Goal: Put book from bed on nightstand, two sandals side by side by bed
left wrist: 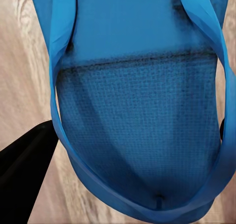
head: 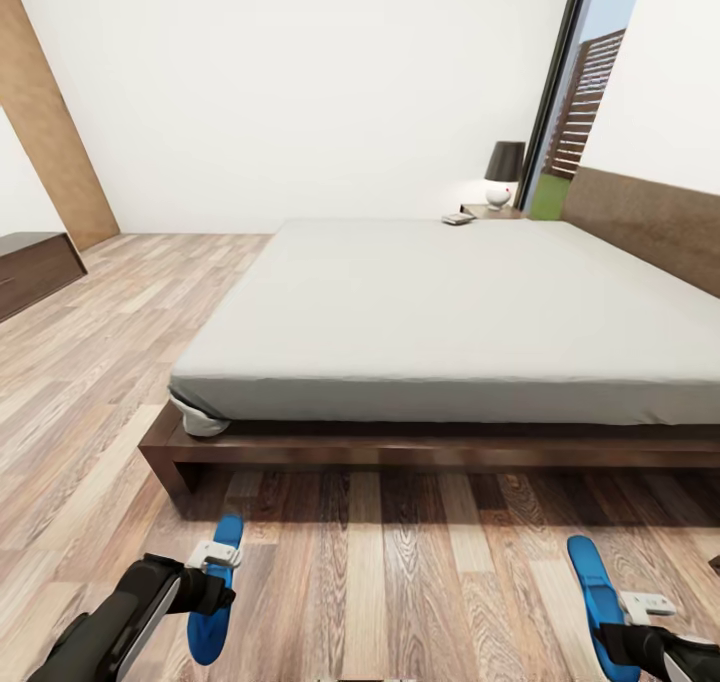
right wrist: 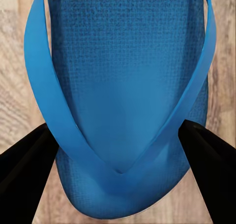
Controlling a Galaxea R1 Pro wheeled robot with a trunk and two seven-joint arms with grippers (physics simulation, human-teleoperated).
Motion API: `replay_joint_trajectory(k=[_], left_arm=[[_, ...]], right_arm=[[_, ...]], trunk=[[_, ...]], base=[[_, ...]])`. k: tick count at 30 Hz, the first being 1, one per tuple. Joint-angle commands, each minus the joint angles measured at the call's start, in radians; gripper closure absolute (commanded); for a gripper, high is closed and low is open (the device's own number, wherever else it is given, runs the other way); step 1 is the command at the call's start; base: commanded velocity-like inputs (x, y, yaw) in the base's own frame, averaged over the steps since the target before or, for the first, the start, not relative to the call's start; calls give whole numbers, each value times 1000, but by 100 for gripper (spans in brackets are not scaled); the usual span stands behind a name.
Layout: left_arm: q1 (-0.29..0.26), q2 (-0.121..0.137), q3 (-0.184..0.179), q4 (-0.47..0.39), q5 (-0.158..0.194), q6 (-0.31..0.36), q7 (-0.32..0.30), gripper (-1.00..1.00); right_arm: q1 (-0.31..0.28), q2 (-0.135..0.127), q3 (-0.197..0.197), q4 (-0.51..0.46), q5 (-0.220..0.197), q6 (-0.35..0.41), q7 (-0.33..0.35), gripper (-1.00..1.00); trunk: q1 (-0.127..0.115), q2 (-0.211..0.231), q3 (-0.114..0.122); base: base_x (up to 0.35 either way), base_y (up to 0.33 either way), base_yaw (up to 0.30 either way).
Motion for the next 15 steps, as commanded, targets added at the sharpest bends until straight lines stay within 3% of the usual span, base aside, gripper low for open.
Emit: replay_joint_trajectory(k=[1,15], left_arm=[[-1,1,-2,-1,2,4,0,100],[-1,-1,-3,2,4,3,-2,100]], right_arm=[[0,-1,5,-1,-10,1,1,100],[0,-1,5,0,-10,-8,1,100]], trunk=[[0,-1,-5],[7,-4,-59]], base=[[0,0,0],[0,0,0]])
